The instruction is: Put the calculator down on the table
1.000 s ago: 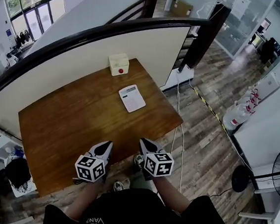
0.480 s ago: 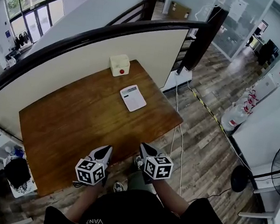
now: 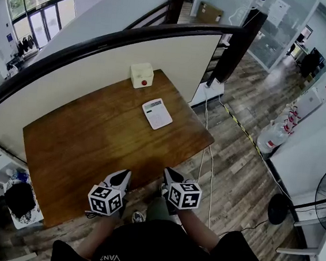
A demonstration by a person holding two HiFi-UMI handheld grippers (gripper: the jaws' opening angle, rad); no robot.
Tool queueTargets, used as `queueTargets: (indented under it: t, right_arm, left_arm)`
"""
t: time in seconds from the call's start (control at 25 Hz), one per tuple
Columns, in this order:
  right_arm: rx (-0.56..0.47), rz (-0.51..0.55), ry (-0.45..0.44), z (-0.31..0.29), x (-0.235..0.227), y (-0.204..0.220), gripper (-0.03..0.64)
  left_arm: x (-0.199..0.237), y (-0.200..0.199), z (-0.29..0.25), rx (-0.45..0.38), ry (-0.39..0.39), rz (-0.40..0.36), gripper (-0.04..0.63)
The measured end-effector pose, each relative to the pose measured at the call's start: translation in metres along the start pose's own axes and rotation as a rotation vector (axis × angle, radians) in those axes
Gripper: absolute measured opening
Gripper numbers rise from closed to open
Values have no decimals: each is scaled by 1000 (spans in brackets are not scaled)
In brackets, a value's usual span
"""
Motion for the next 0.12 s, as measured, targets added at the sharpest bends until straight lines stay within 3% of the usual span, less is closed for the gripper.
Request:
queueTargets:
  t: [0.12]
  right_arm:
    - [0,0,3,-1,1,1,15]
  left_arm:
    - [3,0,1,0,0,1,12]
Point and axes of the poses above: the fingertips, and each gripper's own axes: z backward along the fingers, x to its left, y out of its underside, the point moved 7 cm from there along z, backward along the fingers, and after that the axes turned 1 degree about -x, right-handed, at the moved point
